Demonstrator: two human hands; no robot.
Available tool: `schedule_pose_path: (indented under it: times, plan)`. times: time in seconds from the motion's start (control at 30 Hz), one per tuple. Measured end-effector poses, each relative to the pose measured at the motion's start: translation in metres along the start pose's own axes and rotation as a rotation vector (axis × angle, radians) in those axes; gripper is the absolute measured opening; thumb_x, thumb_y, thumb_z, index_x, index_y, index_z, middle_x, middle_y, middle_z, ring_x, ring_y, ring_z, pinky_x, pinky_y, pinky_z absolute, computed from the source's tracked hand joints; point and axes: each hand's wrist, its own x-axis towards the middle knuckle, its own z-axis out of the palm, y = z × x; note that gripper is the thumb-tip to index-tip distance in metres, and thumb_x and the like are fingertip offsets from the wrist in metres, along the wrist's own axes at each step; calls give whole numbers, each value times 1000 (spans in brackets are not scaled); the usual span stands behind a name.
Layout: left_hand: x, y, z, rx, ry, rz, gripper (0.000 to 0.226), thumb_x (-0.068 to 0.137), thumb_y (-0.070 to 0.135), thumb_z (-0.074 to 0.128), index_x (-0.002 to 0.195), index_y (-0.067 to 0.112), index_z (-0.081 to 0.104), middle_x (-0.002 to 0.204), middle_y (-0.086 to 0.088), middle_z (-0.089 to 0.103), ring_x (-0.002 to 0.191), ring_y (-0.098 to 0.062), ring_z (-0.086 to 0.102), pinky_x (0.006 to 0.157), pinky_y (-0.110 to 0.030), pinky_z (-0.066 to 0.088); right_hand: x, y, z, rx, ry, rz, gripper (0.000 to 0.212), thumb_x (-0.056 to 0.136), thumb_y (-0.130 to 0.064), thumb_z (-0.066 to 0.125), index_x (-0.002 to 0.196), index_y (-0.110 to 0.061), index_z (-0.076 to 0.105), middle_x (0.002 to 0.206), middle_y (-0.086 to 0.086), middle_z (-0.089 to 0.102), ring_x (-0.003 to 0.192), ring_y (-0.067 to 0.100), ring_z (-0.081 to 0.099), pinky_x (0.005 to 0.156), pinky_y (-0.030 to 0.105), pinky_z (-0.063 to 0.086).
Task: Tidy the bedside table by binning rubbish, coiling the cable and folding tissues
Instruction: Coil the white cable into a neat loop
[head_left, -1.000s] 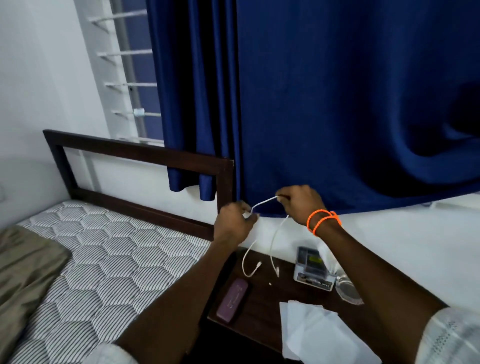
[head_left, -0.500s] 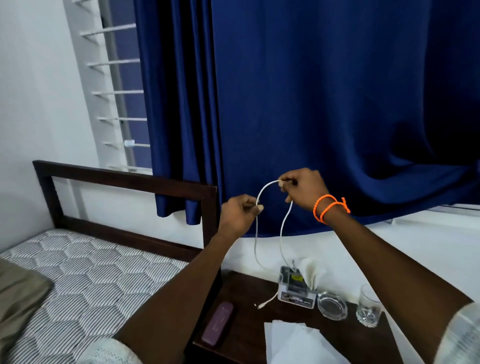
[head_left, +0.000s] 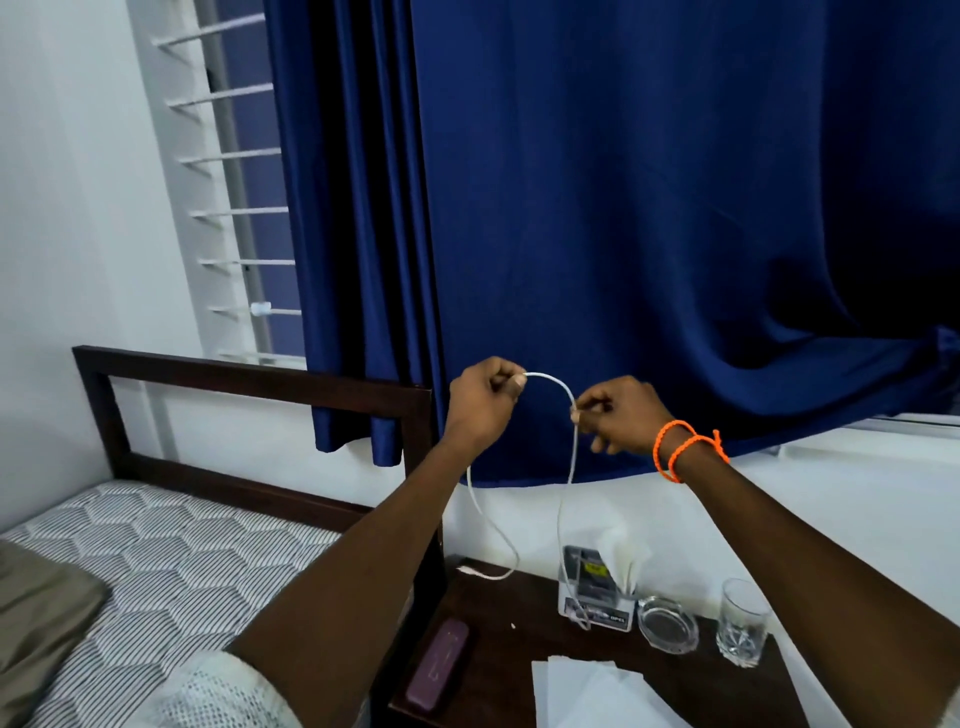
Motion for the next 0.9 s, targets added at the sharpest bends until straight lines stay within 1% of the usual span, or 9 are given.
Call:
schedule_pose_path:
  times: [0.03,0.1,0.2,0.3,0.43,0.5,0.57,0.7,0.9]
  plan:
    - [2,2,-1,-4,-7,18,7,98,19,66,93,20,71,75,9,69,72,-7,66,73,-27,59,0,-3,1,9,0,-8,2,85,-18,74,87,-18,73,68,2,74,54,16,72,46,26,56]
    - [5,7,-3,18,-24,67,6,97,19,68,95,17,73,73,14,66,72,-7,65,74,-32,60,0,-13,1,87,27,-32,12,82,-24,78,92,-21,73,74,0,74,58,16,73,48,26,56]
    - [9,13,-4,55,-46,124,8,96,20,69,97,15,75,70,17,65,68,2,62,68,-20,53,2,-31,0,221,60,-84,17,83,-25,78,99,-22,72,78,3,74,64,18,74,50,26,57]
    - [11,15,-6,42,-19,125,10,96,20,70,98,14,77,72,17,66,66,7,62,65,-8,46,6,-44,2,178,49,-106,7,89,-22,71,96,-19,74,72,7,74,63,17,74,51,25,57]
    - [8,9,-13,-33,-10,64,13,96,23,69,101,13,76,73,9,70,68,-7,68,70,-30,60,10,-52,9,246,126,-64,10,92,-19,67,86,-15,73,75,9,75,62,22,73,52,28,59]
    - [3,2,-15,-97,-30,-5,14,96,24,70,103,13,75,79,-2,75,74,-18,72,78,-41,62,13,-53,10,316,176,-30,11,92,-17,66,83,-15,72,76,11,75,59,21,72,51,29,58]
    - [-2,-8,-17,-143,-86,-71,13,96,23,69,102,13,75,85,-10,76,75,-20,71,81,-46,61,16,-53,9,367,199,4,13,93,-15,66,80,-16,70,78,14,75,58,21,72,50,28,56]
    - [-9,-24,-18,-254,-181,-154,9,96,20,70,100,15,76,85,-4,75,76,-13,69,79,-36,59,17,-48,8,347,183,43,13,93,-14,66,81,-15,71,76,12,75,60,22,74,49,26,55]
    - [-5,-16,-14,-295,-126,-164,11,97,17,68,102,12,76,84,-2,72,76,-14,66,75,-33,59,12,-34,14,150,102,53,4,87,-10,71,85,-14,71,67,9,73,47,16,69,43,24,52]
